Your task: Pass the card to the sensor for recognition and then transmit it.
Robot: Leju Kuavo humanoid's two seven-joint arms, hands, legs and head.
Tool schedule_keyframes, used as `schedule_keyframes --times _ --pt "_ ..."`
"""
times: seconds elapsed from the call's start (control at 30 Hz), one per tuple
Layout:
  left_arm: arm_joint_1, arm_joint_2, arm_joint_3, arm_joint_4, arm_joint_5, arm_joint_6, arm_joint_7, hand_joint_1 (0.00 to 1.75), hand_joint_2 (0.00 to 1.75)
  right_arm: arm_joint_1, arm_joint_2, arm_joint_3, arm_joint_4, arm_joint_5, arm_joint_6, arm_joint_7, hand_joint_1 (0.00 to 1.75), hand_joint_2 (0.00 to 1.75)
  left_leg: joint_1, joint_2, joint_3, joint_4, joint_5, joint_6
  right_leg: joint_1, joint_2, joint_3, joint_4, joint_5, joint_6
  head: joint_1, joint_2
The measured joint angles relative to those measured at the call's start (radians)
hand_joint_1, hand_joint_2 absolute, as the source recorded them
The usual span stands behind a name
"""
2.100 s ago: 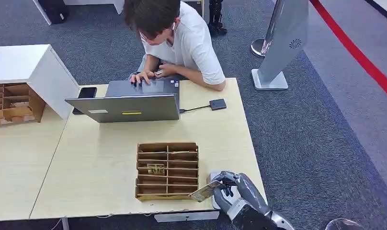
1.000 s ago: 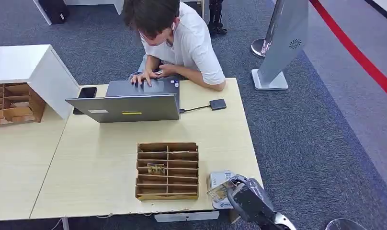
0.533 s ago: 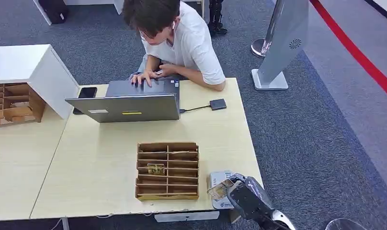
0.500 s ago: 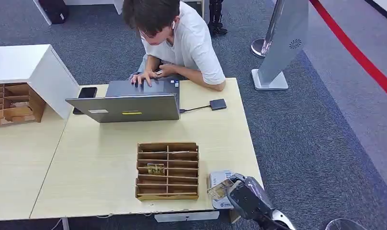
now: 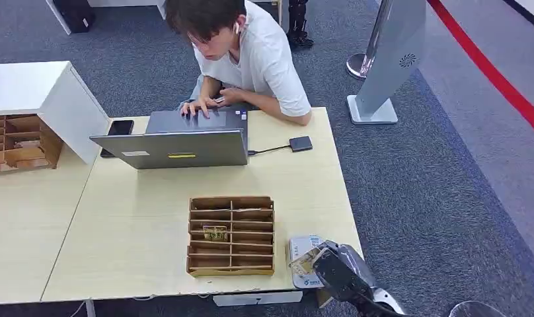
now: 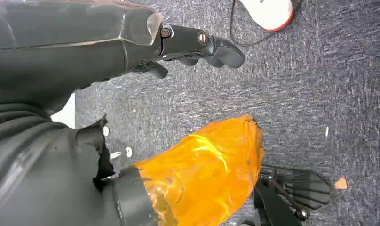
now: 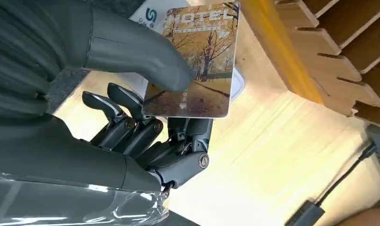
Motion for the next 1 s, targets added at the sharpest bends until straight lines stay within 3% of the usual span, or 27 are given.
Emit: schedule_keyframes --times 1.0 --pt "-0.007 0.000 -0.004 0.001 -0.025 -0.010 0.018 0.00 0.00 -0.091 0.068 -0.027 0.100 0.026 0.037 0.042 1.75 1.75 0.000 0.000 0.000 0.000 0.000 0.000 0.000 0.000 0.000 0.000 0.000 0.000 0.000 0.000"
